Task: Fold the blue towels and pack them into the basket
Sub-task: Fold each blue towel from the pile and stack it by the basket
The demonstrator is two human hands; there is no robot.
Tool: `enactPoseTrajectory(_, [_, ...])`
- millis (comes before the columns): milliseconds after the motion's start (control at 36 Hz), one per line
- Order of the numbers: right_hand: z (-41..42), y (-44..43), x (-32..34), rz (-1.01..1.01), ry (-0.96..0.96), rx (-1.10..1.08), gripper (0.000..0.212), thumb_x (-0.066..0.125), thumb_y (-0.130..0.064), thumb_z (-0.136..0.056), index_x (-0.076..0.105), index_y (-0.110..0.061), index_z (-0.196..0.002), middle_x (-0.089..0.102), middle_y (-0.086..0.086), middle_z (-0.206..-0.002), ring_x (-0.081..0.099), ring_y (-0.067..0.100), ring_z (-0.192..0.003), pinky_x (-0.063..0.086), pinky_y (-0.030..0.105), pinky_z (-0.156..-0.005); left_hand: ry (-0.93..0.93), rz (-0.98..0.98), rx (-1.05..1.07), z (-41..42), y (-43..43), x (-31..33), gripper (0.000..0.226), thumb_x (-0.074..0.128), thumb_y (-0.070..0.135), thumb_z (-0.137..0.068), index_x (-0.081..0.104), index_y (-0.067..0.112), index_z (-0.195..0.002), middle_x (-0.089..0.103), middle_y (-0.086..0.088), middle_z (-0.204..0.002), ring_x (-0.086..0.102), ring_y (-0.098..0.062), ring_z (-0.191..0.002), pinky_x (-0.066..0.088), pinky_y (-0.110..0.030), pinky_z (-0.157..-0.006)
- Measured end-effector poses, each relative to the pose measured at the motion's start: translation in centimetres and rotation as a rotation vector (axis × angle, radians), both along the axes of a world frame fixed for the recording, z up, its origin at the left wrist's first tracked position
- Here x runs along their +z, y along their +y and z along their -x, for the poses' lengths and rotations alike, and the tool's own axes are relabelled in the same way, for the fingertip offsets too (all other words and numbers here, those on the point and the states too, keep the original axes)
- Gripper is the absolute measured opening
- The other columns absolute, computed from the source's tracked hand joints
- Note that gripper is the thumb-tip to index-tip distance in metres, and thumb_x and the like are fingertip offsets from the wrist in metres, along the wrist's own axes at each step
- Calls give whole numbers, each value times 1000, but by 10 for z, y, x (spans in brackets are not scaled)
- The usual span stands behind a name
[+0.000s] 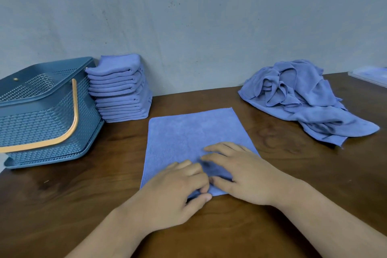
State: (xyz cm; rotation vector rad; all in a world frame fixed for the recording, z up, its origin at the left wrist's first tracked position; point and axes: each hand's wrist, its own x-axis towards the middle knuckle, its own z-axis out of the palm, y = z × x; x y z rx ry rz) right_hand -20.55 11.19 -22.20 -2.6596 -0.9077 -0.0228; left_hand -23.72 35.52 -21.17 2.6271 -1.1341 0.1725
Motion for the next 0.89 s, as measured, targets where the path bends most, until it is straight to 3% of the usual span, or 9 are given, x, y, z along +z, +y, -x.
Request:
enactPoseTrajectory(139, [5, -6, 12, -70, 89, 156, 45, 61, -49, -98, 55, -42, -142, 46, -32, -145, 36, -6, -141, 29, 29, -120, -2, -14, -5, -1, 2, 0, 21, 48, 49, -109, 52, 33, -95, 47, 18, -97, 47, -5, -92, 45, -31, -87])
enactPoseTrajectory(250, [7, -9, 15, -42, 112, 211, 50, 69, -50, -91, 54, -44, -138, 46, -33, -142, 37, -5, -140, 29, 28, -120, 77, 40, 6, -4, 6, -1, 19, 49, 47, -110, 51, 35, -96, 48, 21, -98, 49, -4, -96, 42, -26, -91])
enactPoseTrajectory(333, [7, -6, 14, -51, 63, 200, 38, 68, -46, -91, 60, -44, -127, 51, -31, -136, 43, -5, -134, 33, 26, -116, 140, 85, 29, -5, 8, -1, 17, 49, 45, -110, 51, 34, -97, 50, 21, -98, 52, -5, -98, 41, -21, -90])
enactPoseTrajectory(500, [10, -7, 11, 2, -41, 187, 21, 57, -34, -94, 62, -40, -113, 59, -25, -117, 54, -2, -110, 44, 21, -91, 172, 156, 80, 1, 1, 3, 20, 57, 55, -103, 50, 37, -95, 55, 20, -95, 54, -6, -97, 41, -18, -83])
enactPoseTrajectory(611, [11, -15, 10, 58, -104, 167, 16, 54, -38, -100, 61, -40, -114, 59, -24, -116, 55, -1, -103, 38, 16, -78, 26, 88, 93, 2, -9, -5, 21, 57, 61, -97, 49, 41, -100, 53, 20, -93, 51, -4, -93, 44, -24, -85])
enactPoseTrajectory(750, [19, -40, 2, 68, -144, 122, 28, 49, -41, -106, 59, -44, -132, 54, -29, -142, 48, -10, -129, 36, 9, -102, -122, 15, 123, 2, -9, -16, 19, 46, 53, -106, 57, 38, -107, 51, 19, -101, 47, -4, -92, 48, -30, -85])
enactPoseTrajectory(889, [27, -72, 0, -6, -115, -15, 35, 44, -46, -107, 62, -47, -137, 49, -40, -145, 39, -19, -137, 30, 8, -109, -155, 18, 162, 4, 19, -16, 13, 49, 47, -107, 58, 38, -110, 52, 22, -108, 52, -2, -95, 49, -25, -86])
